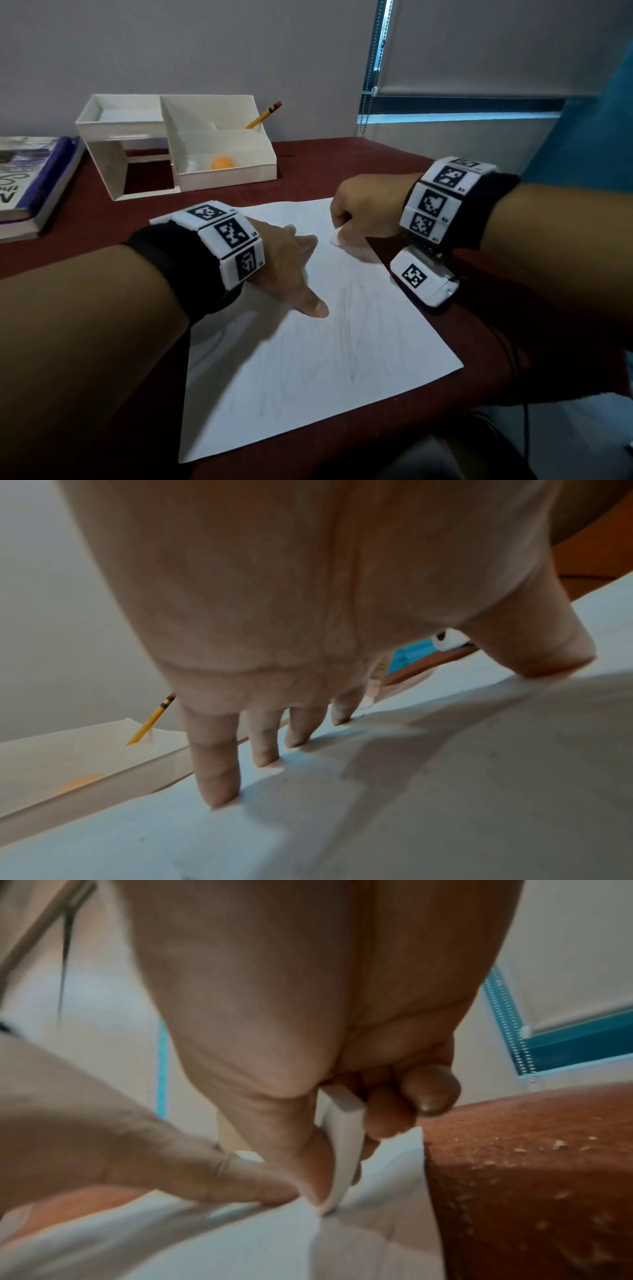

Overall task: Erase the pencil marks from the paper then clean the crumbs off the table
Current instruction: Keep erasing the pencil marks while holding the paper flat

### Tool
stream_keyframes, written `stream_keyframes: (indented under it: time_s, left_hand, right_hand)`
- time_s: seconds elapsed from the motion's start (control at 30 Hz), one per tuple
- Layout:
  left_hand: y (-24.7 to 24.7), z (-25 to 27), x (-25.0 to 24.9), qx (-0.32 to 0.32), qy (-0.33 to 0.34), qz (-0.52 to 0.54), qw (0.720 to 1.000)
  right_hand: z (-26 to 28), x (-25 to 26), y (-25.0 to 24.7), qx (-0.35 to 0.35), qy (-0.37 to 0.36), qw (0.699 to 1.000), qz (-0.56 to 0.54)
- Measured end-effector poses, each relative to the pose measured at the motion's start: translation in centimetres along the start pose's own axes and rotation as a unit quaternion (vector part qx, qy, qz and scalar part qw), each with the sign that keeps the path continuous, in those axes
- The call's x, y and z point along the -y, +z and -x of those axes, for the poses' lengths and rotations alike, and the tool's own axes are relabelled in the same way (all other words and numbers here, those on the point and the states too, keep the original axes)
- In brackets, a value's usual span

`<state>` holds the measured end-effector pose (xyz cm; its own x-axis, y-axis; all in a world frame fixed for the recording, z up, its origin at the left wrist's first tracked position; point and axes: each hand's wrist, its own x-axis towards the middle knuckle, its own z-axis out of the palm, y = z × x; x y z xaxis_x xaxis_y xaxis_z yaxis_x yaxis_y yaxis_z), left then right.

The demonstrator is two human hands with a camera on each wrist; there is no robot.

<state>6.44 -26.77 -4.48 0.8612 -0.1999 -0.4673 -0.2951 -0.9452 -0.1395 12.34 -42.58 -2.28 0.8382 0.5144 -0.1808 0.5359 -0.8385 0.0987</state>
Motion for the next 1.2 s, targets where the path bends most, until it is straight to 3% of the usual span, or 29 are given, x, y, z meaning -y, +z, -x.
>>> stream_keyframes:
  time_s: [0.2,0.37,0.53,0.7,0.87,1.03,1.13,1.2]
  left_hand:
    - [-0.6,-0.2,-0.9,-0.034,0.021,0.009,0.999]
    - [-0.6,-0.1,-1.4,-0.021,0.036,0.004,0.999]
    - [-0.4,-0.9,-0.9,-0.005,0.003,-0.010,1.000]
    - [-0.4,-0.6,-1.0,-0.006,0.034,0.008,0.999]
    - [-0.3,-1.3,-0.6,0.000,0.001,-0.003,1.000]
    - [-0.6,-1.1,-0.5,-0.014,0.026,0.006,1.000]
    - [-0.6,-1.6,-0.3,-0.009,0.011,-0.002,1.000]
    - [-0.4,-1.9,-0.1,-0.003,0.007,-0.004,1.000]
  right_hand:
    - [1.2,-0.3,0.5,0.015,-0.001,1.000,-0.024]
    - [2.7,1.6,1.0,0.075,-0.064,0.994,-0.043]
    - [0.5,0.0,0.9,-0.016,0.005,1.000,-0.004]
    - [2.0,1.6,1.1,0.066,-0.070,0.995,-0.034]
    - [0.3,-0.9,0.5,-0.013,0.015,1.000,0.015]
    - [0.4,0.7,0.4,0.011,-0.047,0.999,-0.018]
    - [-0.2,0.5,0.7,-0.015,-0.026,0.999,0.010]
    - [0.3,0.4,0.8,0.002,-0.030,1.000,0.001]
